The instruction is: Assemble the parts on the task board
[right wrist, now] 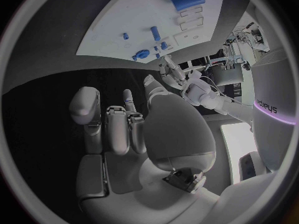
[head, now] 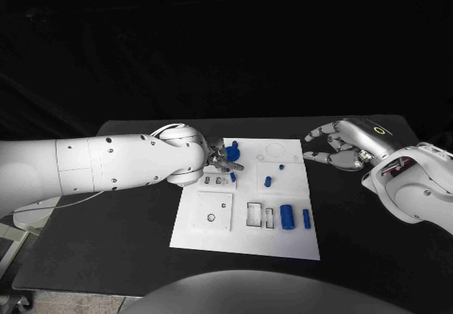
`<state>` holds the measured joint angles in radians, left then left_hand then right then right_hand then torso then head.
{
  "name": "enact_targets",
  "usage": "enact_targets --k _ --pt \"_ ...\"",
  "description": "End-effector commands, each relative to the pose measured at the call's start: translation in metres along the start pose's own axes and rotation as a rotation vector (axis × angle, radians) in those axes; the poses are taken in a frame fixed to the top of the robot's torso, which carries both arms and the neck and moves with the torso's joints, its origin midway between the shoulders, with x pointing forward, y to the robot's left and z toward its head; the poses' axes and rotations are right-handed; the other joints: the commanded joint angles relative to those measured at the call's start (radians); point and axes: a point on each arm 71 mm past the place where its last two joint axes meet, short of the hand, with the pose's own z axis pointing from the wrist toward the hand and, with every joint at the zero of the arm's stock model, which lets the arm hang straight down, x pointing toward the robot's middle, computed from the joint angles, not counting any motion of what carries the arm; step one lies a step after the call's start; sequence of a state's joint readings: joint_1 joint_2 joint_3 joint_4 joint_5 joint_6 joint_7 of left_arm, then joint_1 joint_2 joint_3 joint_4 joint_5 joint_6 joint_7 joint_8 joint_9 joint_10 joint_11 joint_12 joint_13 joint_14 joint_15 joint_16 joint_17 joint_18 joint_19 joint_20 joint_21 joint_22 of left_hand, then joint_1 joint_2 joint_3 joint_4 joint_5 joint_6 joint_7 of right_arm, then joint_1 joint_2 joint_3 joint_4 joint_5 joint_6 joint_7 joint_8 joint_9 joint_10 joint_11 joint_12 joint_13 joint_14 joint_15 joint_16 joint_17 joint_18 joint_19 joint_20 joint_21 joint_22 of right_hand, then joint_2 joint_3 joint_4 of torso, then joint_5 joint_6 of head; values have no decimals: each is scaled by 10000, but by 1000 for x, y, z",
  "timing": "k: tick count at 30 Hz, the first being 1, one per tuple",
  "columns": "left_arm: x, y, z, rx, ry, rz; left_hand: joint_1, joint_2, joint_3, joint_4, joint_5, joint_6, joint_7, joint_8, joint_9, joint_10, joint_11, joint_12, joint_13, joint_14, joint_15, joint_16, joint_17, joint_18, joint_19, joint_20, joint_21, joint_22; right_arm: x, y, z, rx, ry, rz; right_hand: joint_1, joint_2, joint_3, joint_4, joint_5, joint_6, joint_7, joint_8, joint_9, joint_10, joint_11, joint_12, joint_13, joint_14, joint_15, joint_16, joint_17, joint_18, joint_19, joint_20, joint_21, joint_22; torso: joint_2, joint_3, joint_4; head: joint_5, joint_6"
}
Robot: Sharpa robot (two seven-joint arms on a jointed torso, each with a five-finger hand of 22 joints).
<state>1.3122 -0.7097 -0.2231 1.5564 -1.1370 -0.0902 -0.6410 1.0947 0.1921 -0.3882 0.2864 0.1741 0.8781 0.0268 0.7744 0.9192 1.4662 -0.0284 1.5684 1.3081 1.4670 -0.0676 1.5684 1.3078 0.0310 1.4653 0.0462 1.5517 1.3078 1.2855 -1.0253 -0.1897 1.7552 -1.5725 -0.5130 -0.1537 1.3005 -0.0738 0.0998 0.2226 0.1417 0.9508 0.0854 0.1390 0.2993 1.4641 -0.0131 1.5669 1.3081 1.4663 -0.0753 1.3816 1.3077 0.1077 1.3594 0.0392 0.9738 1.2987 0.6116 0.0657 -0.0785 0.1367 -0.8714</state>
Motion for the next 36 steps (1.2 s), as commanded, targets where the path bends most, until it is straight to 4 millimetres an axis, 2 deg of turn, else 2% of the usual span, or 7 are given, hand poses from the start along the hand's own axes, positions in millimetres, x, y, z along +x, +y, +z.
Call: enact_targets --k 1,8,14,18,21,24,36 --pt "1 1 0 -127 31 454 121 -7 63 5 57 -105 -9 53 152 1046 -52 24 2627 1038 -61 24 2630 -184 624 -51 7 2207 3 0 0 35 128 51 -32 95 13 47 29 79 13 12 -16 994 53 -36 2555 660 38 50 921 81 87 3 -13 9 -24 -11 6 7 -13" --pt "2 0 0 -104 91 507 155 12 100 -3 93 -211 -9 63 380 1046 -56 24 2627 1038 -67 24 2630 -158 532 -61 -38 2117 5 -1 0 68 186 67 -29 102 15 52 54 80 14 9 -20 985 55 -45 2546 662 38 54 926 80 91 3 -10 12 -38 -23 0 10 -13" --pt "3 0 2 -118 155 485 195 51 155 -1 146 -425 89 -515 461 1046 25 24 2627 1038 -3 24 2630 -55 160 -16 -234 1768 6 0 1 56 227 119 -24 114 18 56 82 84 15 7 -23 975 56 -55 2536 661 39 48 920 79 95 4 -9 16 -52 -28 -1 48 -13" --pt "4 0 4 -152 246 491 212 60 170 -3 174 -412 102 -633 445 1046 37 24 2627 1038 8 24 2630 -50 140 -6 -249 1751 7 0 2 57 249 160 -16 124 23 57 104 88 17 7 -25 972 57 -58 2533 661 41 46 918 81 93 4 -22 12 -65 -32 9 58 -13" --pt "7 1 6 -174 304 464 272 83 212 -17 265 -362 112 -771 433 1046 49 24 2627 1038 22 24 2630 -45 125 7 -263 1739 7 0 2 68 233 224 -12 129 25 58 114 91 17 7 -26 968 58 -63 2529 661 41 45 917 82 93 4 -26 12 -69 -37 22 34 -13" --pt "9 0 7 -190 362 441 349 84 251 -30 409 -289 112 -884 438 1046 52 24 2627 1038 27 24 2630 -45 126 17 -269 1742 7 0 2 72 218 265 -9 133 26 58 120 94 18 8 -27 967 59 -63 2528 662 41 45 917 82 92 4 -31 11 -75 -38 20 64 -13" --pt "16 -3 13 -207 715 433 418 102 294 -32 517 -238 113 -1009 442 1046 53 24 2627 1038 30 24 2630 -40 112 24 -283 1731 7 -1 2 137 270 389 -4 139 29 59 134 100 21 8 -29 965 62 -66 2526 662 42 43 915 84 90 5 -43 7 -106 -35 17 31 -13"
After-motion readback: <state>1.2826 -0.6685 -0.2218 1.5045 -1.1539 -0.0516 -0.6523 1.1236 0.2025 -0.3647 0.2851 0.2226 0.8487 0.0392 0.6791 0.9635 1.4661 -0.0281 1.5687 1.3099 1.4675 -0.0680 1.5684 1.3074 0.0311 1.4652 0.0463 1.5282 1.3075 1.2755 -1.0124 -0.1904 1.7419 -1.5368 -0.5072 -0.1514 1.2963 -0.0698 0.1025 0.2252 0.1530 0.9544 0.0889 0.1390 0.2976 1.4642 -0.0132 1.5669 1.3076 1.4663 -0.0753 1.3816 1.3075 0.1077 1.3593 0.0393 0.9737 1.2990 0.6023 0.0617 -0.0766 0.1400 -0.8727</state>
